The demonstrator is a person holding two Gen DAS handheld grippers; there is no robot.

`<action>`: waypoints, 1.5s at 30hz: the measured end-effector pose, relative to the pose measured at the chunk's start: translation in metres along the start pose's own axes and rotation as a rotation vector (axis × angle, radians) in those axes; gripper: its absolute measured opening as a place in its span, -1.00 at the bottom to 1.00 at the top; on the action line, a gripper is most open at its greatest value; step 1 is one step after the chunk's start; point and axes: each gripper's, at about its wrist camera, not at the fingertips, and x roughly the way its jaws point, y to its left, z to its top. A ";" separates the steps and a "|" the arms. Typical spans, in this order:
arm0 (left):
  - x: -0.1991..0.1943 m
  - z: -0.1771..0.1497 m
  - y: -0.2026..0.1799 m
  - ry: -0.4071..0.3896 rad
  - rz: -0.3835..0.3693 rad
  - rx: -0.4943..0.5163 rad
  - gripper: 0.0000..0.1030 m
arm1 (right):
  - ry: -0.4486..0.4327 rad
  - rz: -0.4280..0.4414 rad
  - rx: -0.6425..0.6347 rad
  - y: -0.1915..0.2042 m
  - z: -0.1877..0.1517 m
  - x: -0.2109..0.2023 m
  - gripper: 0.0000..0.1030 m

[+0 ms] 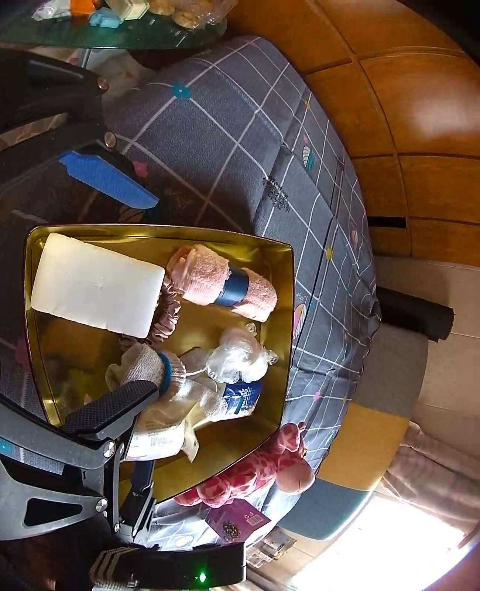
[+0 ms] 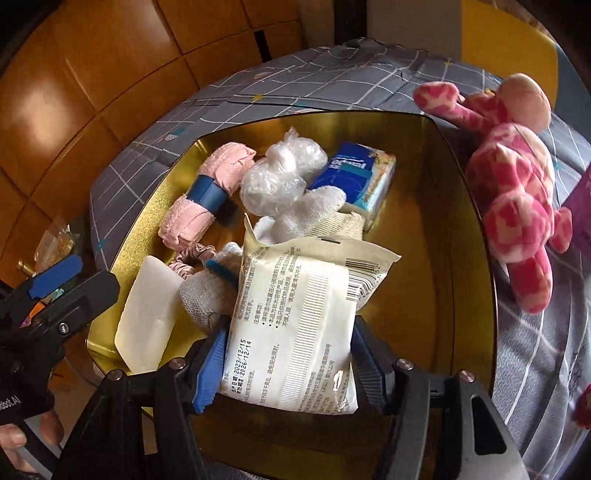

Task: Organize soft objects
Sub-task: 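Carry the paper packet over the gold tray and open the right tool, then grasp the red sock with the left tool while the right tool moves toward the teal bear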

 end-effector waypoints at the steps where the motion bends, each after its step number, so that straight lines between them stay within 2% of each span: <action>1: 0.000 0.000 0.000 -0.002 0.002 0.002 0.87 | 0.000 0.002 0.013 -0.003 -0.001 -0.002 0.23; 7: -0.005 -0.001 -0.005 -0.020 0.012 0.018 0.96 | -0.045 0.019 0.060 -0.013 -0.008 -0.015 0.24; 10: -0.009 -0.001 -0.010 -0.028 0.011 0.031 0.98 | -0.083 -0.007 0.048 -0.011 -0.012 -0.028 0.33; 16: -0.014 -0.004 -0.023 -0.030 0.001 0.073 0.98 | -0.147 -0.034 0.057 -0.019 -0.020 -0.055 0.33; 23: -0.020 -0.008 -0.050 -0.035 -0.033 0.144 0.98 | -0.214 -0.095 0.118 -0.050 -0.033 -0.087 0.33; 35: -0.023 -0.011 -0.130 -0.021 -0.157 0.337 0.98 | -0.269 -0.261 0.299 -0.146 -0.074 -0.142 0.33; 41: -0.024 -0.011 -0.181 -0.010 -0.252 0.447 0.98 | -0.263 -0.391 0.416 -0.205 -0.111 -0.175 0.33; 45: -0.023 -0.010 -0.222 -0.003 -0.312 0.522 0.98 | -0.260 -0.505 0.537 -0.250 -0.139 -0.202 0.33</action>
